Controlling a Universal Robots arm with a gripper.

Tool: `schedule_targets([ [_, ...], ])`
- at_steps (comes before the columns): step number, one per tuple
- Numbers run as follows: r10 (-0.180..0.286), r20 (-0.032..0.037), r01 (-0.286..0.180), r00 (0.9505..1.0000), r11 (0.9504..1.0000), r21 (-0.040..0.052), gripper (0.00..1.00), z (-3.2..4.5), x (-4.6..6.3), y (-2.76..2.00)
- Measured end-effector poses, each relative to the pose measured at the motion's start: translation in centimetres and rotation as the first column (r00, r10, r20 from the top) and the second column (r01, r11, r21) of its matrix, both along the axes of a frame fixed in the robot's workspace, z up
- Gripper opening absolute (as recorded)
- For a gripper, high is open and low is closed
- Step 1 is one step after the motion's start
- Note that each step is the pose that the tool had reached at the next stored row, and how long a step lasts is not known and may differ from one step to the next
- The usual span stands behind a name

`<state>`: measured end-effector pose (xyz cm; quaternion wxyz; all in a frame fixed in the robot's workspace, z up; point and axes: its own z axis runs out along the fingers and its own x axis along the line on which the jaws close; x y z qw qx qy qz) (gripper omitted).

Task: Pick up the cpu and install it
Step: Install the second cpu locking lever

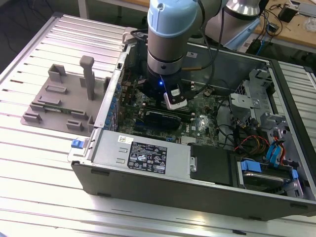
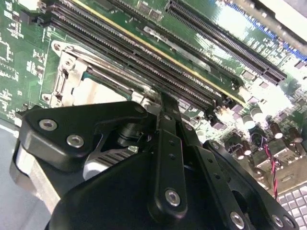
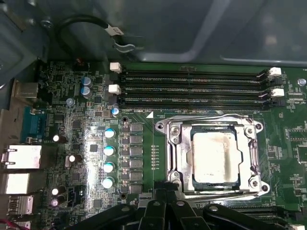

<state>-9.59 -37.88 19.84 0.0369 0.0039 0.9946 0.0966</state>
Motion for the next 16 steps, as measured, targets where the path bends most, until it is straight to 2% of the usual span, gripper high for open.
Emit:
schedule_targets([
  [2,0.0,0.0002,0.0,1.0,1.0,-0.0004,0.11,0.11,0.0,0.03],
  [5,0.0,-0.0001,0.0,1.0,1.0,-0.0067,0.11,1.06,0.0,0.11],
  [6,0.0,-0.0005,0.0,1.0,0.9999,-0.0116,0.11,1.61,0.0,0.16],
  [8,0.0,-0.0023,0.0,1.0,0.9995,-0.0304,0.11,2.65,0.0,0.27],
  [10,0.0,-0.0041,0.0,1.0,0.9989,-0.0466,0.11,3.27,0.0,0.35],
  [11,0.0,-0.0057,0.0,1.0,0.9982,-0.0606,0.11,3.52,0.0,0.39],
  [12,0.0,-0.0074,0.0,1.0,0.9979,-0.0655,0.11,3.52,0.3,0.4],
  [16,0.0,-0.0152,-0.001,0.9999,0.9978,-0.0664,0.11,3.52,2.3,0.39],
])
